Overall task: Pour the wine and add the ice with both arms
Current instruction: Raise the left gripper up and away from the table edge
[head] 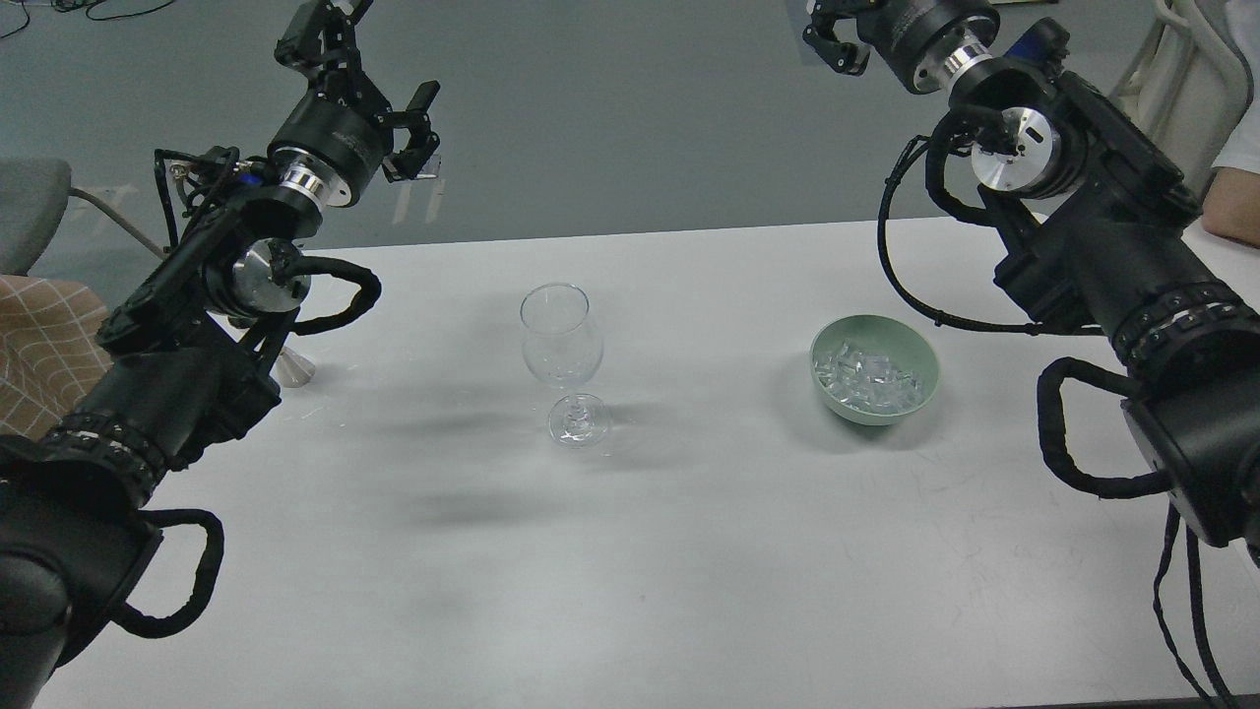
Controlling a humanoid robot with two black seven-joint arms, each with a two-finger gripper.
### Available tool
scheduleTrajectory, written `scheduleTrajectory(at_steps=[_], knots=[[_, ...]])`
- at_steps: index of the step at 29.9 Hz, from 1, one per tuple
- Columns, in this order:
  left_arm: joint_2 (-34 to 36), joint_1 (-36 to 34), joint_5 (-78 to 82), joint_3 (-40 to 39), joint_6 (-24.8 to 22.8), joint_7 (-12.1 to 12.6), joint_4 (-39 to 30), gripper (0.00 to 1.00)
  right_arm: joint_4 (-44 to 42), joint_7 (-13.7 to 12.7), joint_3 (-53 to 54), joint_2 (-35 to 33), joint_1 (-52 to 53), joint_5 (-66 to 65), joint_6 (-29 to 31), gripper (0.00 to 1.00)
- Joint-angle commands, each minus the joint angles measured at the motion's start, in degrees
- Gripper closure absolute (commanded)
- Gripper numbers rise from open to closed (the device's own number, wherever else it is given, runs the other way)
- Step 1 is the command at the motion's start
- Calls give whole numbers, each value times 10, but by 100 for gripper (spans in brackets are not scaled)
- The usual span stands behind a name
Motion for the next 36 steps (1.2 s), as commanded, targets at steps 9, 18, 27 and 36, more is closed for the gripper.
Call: scheduleTrajectory(at_steps=[9, 18, 27, 36], knots=[[7, -6, -2, 0, 0, -1, 1, 2, -1, -2, 0, -4, -7, 1, -2, 0], [26, -12, -1, 0, 4, 3, 2, 2, 8, -2, 1, -7, -5, 1, -1, 0], [34, -18, -9, -2, -3, -3, 2, 2, 8, -1, 0, -10, -9, 1, -1, 0], [33, -16, -11, -2, 11, -4, 1, 2, 7, 0, 0, -11, -10, 0, -3, 0]])
